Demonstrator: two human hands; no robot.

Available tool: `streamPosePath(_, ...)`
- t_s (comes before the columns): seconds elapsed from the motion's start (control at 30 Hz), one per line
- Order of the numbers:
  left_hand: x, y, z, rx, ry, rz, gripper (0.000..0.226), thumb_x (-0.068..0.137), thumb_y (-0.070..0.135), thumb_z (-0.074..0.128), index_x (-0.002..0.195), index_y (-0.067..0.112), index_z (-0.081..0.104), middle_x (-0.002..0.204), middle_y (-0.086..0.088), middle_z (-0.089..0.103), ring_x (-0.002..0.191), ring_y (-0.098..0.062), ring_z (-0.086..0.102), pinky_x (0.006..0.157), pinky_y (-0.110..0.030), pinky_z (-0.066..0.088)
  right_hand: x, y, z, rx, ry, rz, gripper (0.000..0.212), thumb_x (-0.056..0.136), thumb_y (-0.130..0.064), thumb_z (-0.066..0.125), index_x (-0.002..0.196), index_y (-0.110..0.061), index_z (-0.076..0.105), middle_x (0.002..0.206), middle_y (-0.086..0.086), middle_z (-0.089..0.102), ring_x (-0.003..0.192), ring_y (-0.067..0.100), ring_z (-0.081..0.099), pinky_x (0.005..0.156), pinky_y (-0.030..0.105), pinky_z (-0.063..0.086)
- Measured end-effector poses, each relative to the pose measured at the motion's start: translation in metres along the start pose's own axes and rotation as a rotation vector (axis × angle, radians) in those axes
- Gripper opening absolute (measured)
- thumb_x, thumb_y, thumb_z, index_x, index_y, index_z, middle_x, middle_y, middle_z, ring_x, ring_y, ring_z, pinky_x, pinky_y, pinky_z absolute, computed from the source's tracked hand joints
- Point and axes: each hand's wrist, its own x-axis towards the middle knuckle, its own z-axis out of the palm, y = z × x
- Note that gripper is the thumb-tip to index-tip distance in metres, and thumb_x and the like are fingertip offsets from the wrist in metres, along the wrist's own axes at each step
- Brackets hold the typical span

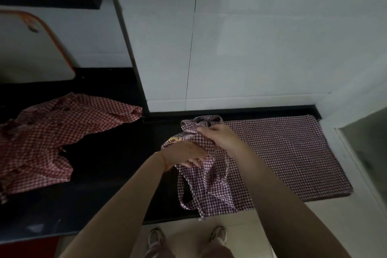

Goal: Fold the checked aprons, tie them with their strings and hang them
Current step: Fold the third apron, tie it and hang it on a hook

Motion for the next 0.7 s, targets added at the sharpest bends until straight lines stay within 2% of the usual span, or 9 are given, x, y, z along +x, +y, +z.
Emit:
streamPosePath(0.03, -0.005, 0.003, -0.002, -0.022, 0.032, -0.018, 0.021, 0.095, 0.025, 0.059, 0.093, 0.011, 0.074, 0.091, -0.005, 0.075, 0.079, -0.016, 0.071, 0.070, -0.026, 0.054, -0.002, 0.000, -0.002, -0.025, -0.010, -0.005, 0.024, 0.088, -0.039, 0.070, 0.088, -0.015, 0.073, 0.081, -0.003, 0.073, 0.065, 0.003, 0.067, 0.055, 0.016, 0.048)
streamPosePath(0.1, -0.007, -0.001, -0.011, -0.163, 0.372, -0.028, 0.029, 0.091, 0.022, 0.057, 0.068, 0.008, 0.070, 0.064, -0.005, 0.067, 0.059, -0.019, 0.059, 0.059, -0.027, 0.048, -0.005, 0.005, -0.007, -0.007, -0.027, 0.001, 0.015, 0.089, -0.027, 0.071, 0.089, -0.013, 0.073, 0.081, -0.002, 0.073, 0.064, 0.004, 0.067, 0.056, 0.015, 0.048)
streamPosePath(0.17, -0.005, -0.009, -0.019, -0.199, 0.785, 0.011, 0.030, 0.089, 0.020, 0.054, 0.061, 0.009, 0.057, 0.059, -0.004, 0.053, 0.058, -0.018, 0.047, 0.058, -0.031, 0.039, -0.011, 0.012, -0.012, 0.055, -0.032, 0.009, 0.015, 0.089, -0.024, 0.071, 0.095, -0.011, 0.074, 0.090, 0.002, 0.075, 0.079, 0.014, 0.072, 0.072, 0.025, 0.056)
streamPosePath(0.2, -0.002, -0.012, -0.022, -0.145, 0.875, 0.024, 0.027, 0.090, 0.020, 0.054, 0.064, 0.011, 0.055, 0.062, -0.002, 0.052, 0.060, -0.016, 0.046, 0.058, -0.030, 0.036, -0.013, 0.015, -0.015, 0.060, -0.036, 0.015, 0.015, 0.087, -0.023, 0.072, 0.096, -0.011, 0.074, 0.092, 0.003, 0.076, 0.084, 0.019, 0.072, 0.080, 0.031, 0.058)
streamPosePath(0.3, 0.012, -0.014, -0.023, 0.086, 0.752, 0.005, 0.010, 0.093, 0.019, 0.055, 0.095, 0.019, 0.066, 0.089, 0.005, 0.063, 0.079, -0.012, 0.056, 0.067, -0.025, 0.041, -0.012, 0.030, -0.027, -0.057, -0.052, 0.071, 0.019, 0.085, -0.017, 0.070, 0.101, -0.007, 0.070, 0.100, 0.009, 0.073, 0.092, 0.025, 0.070, 0.082, 0.036, 0.058)
streamPosePath(0.37, 0.027, -0.017, -0.018, 0.198, 0.650, -0.011, 0.024, 0.093, 0.016, 0.055, 0.114, 0.018, 0.066, 0.108, 0.004, 0.063, 0.095, -0.012, 0.056, 0.081, -0.023, 0.042, -0.011, 0.039, -0.032, -0.160, -0.051, 0.123, 0.020, 0.087, -0.016, 0.067, 0.105, -0.009, 0.065, 0.102, 0.009, 0.069, 0.091, 0.023, 0.066, 0.072, 0.030, 0.053)
streamPosePath(0.5, 0.047, -0.011, 0.001, 0.380, 0.489, 0.048, 0.030, 0.094, 0.015, 0.053, 0.121, 0.015, 0.064, 0.120, -0.001, 0.063, 0.106, -0.017, 0.057, 0.092, -0.026, 0.042, -0.009, 0.062, -0.044, -0.273, -0.004, 0.140, 0.011, 0.093, -0.016, 0.060, 0.103, -0.015, 0.064, 0.098, 0.003, 0.066, 0.086, 0.016, 0.061, 0.067, 0.025, 0.047)
streamPosePath(0.6, 0.060, -0.012, 0.008, 0.457, 0.327, 0.017, 0.044, 0.088, 0.014, 0.060, 0.132, 0.019, 0.058, 0.130, -0.003, 0.057, 0.121, -0.023, 0.052, 0.105, -0.030, 0.039, -0.006, 0.075, -0.049, -0.243, 0.019, 0.152, 0.013, 0.093, -0.017, 0.060, 0.083, -0.021, 0.068, 0.087, 0.001, 0.069, 0.081, 0.017, 0.064, 0.061, 0.022, 0.042)
streamPosePath(0.7, 0.072, -0.014, 0.009, 0.644, 0.273, -0.070, 0.052, 0.080, 0.027, 0.065, 0.130, 0.035, 0.055, 0.129, 0.001, 0.057, 0.123, -0.026, 0.050, 0.107, -0.048, 0.040, -0.003, 0.078, -0.051, -0.200, 0.038, 0.170, 0.011, 0.092, -0.017, 0.060, 0.088, -0.018, 0.070, 0.089, 0.003, 0.070, 0.083, 0.018, 0.065, 0.066, 0.026, 0.047)
